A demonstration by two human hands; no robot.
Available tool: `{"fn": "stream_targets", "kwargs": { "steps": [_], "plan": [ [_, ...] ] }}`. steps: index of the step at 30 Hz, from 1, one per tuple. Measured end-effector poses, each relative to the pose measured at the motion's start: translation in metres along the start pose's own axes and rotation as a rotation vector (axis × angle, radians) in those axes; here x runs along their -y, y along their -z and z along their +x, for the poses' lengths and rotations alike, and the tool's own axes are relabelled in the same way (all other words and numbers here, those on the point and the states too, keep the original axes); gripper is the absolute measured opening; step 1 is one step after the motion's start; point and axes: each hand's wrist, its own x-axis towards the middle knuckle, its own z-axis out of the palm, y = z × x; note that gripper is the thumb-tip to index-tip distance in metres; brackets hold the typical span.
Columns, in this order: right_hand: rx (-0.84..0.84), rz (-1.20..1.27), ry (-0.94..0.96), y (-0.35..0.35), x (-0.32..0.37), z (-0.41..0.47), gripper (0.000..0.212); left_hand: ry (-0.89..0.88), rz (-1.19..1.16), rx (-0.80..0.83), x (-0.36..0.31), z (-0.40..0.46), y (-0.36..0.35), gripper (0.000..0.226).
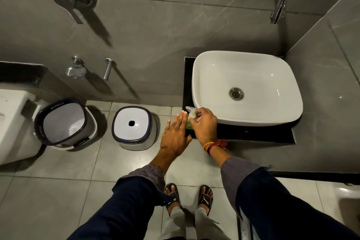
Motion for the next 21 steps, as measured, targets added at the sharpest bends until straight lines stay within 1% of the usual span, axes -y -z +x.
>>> {"fn": "stream_targets", "kwargs": {
  "steps": [4,7,10,13,15,19,21],
  "plan": [
    [0.020,-0.077,-0.010,-0.0014,-0.0009,-0.0043,0.032,-0.003,0.009,-0.005,0.0006,-0.0006,-0.0014,0.082],
    [0.003,-0.124,0.036,0.0003,-0.0008,-0.0063,0.041,-0.006,0.009,-0.011,0.0016,0.0003,-0.0016,0.081],
    [0.035,-0.139,0.059,0.0000,-0.0018,-0.0047,0.036,-0.003,0.007,-0.012,0.0007,0.0010,-0.0016,0.082],
    [0.038,-0.153,0.023,-0.0024,-0.0018,-0.0020,0.032,-0.002,0.017,-0.018,0.0000,0.0006,-0.0025,0.084],
    [0.030,-0.204,-0.008,-0.0035,-0.0018,0.0004,0.037,-0.006,0.024,-0.018,0.0005,0.0005,-0.0027,0.083],
    [-0.005,-0.289,-0.038,-0.0041,0.0010,0.0016,0.053,-0.013,0.043,-0.022,0.0004,-0.0002,-0.0018,0.083],
    [-0.018,-0.254,-0.025,-0.0061,0.0032,-0.0009,0.050,-0.018,0.039,-0.028,0.0000,-0.0002,-0.0019,0.084]
  ]
}}
